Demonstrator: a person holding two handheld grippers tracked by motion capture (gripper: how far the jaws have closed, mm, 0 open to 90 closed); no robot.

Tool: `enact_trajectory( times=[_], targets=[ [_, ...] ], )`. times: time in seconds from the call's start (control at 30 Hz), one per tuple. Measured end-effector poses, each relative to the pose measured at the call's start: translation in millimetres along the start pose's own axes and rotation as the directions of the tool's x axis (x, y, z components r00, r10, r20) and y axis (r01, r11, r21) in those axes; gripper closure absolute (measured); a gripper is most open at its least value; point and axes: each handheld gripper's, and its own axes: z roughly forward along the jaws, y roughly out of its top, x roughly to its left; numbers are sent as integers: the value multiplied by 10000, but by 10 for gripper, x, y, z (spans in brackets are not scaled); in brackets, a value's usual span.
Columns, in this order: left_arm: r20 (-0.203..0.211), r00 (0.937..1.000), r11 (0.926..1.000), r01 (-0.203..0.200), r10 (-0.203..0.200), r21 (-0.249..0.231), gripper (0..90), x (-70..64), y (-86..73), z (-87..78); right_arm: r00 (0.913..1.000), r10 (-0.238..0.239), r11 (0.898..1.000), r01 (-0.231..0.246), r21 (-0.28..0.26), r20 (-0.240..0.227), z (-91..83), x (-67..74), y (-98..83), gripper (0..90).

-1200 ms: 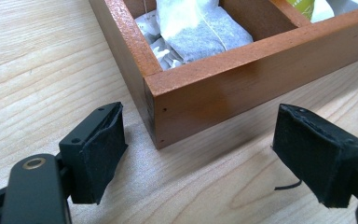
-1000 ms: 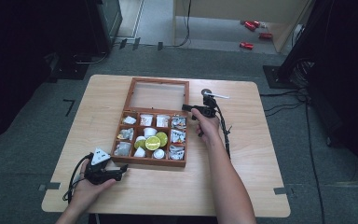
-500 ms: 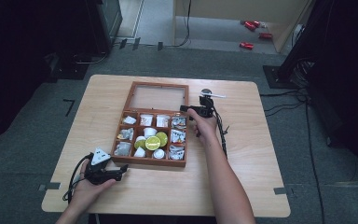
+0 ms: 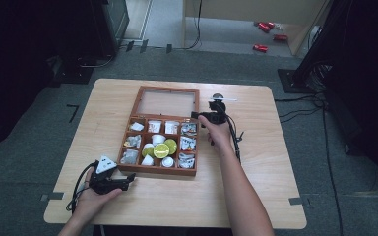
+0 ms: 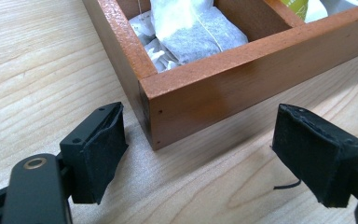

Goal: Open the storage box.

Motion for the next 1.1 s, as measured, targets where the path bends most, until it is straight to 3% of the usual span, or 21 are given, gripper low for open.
enact_trajectory(
  times=[0.33, 0.6, 1.1],
  targets=[
    [-22, 9998, 9997, -222, 222, 47, 178, -25, 5, 13, 9977, -654, 9978, 656, -104, 166, -245, 63, -20, 311],
    [-392, 9981, 9988, -474, 479, 146, 165, -58, -36, -14, 9943, -1048, 9943, 1051, -193, 189, -398, 111, -40, 277],
    [-539, 9977, 9990, -396, 406, 193, 139, -64, -55, -29, 9781, -2077, 9776, 2072, -367, -115, -694, 523, -82, 151]
  ],
)
